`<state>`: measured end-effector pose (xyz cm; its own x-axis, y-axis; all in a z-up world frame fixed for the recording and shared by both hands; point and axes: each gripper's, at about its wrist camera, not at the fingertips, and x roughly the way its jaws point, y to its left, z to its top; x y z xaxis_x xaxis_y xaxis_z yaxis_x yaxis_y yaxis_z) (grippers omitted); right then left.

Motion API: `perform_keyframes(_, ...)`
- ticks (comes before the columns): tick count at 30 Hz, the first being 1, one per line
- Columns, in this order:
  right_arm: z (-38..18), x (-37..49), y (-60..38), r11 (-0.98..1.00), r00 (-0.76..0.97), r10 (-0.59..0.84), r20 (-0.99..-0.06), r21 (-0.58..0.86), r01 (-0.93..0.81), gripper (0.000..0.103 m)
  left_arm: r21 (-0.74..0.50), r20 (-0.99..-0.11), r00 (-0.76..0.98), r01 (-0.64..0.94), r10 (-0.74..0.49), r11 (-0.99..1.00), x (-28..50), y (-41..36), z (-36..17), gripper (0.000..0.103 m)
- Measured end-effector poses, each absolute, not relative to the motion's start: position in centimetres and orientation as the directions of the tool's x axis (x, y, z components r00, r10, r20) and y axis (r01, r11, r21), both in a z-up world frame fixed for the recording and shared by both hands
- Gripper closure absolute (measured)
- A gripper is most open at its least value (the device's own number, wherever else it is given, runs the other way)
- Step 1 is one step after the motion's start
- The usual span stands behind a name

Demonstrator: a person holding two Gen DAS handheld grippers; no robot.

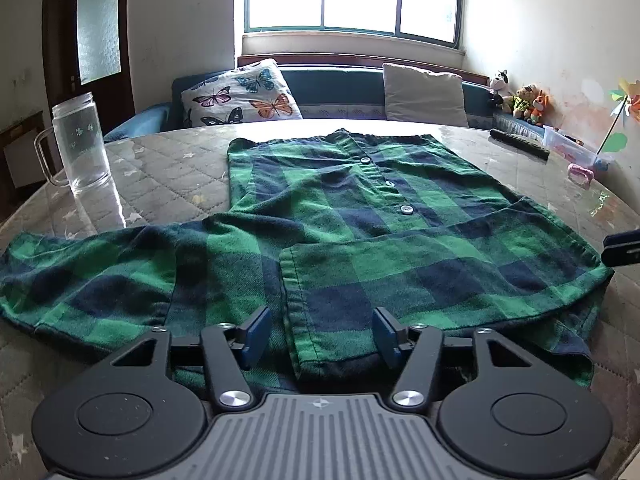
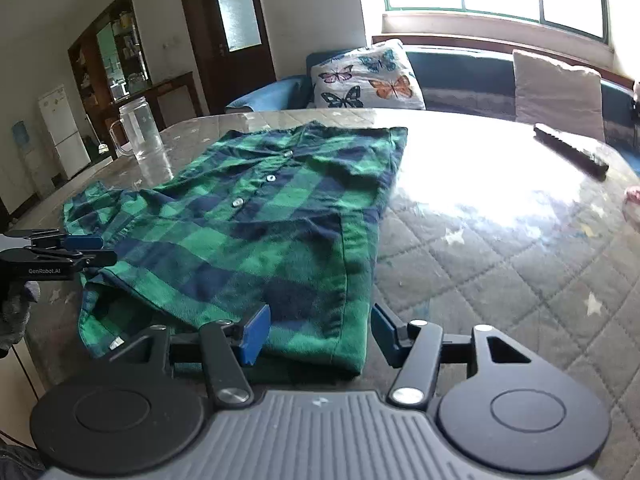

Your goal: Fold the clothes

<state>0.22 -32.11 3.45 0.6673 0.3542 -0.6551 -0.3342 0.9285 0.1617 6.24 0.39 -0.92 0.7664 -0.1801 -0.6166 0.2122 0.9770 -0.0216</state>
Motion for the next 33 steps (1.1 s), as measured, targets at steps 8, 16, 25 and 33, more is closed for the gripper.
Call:
perform_keyframes(8,2.4,0.2,-31.6,0.929,0.652,0.348,-0.674,0.151,-0.339,0.043,-0.042,-0.64,0.743,0.22,-0.195,0.975,6.1,0.8,-1.0,0.076)
perform_keyframes(16,2.0,-0.7,-31.4,0.931,0.653,0.324,-0.684,0.11,-0.347,0.037,-0.013,-0.578,0.795,0.216,-0.184,0.976,6.3,0.8,1.7,0.094)
perform_keyframes(25,1.8,-1.1,-31.5,0.946,0.688,0.262,-0.676,0.04,-0.321,0.033,0.046,-0.409,0.888,0.251,-0.211,0.967,8.5,-0.8,7.3,0.094)
perform_keyframes(33,1.3,-1.3,-33.4,0.974,0.704,0.193,-0.683,0.044,-0.224,0.034,0.119,-0.498,0.856,0.224,-0.137,0.967,8.9,-0.5,2.7,0.094)
